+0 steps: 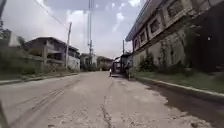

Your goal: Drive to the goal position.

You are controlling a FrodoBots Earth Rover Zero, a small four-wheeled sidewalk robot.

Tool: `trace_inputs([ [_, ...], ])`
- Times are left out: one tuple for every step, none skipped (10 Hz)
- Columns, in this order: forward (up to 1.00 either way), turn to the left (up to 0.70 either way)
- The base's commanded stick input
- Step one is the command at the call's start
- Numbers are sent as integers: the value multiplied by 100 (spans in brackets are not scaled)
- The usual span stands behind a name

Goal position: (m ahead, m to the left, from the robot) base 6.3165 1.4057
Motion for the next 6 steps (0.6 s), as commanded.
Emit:
trace_inputs([
  [100, 0],
  [100, 0],
  [100, 0],
  [100, 0],
  [100, 0],
  [100, 0],
])
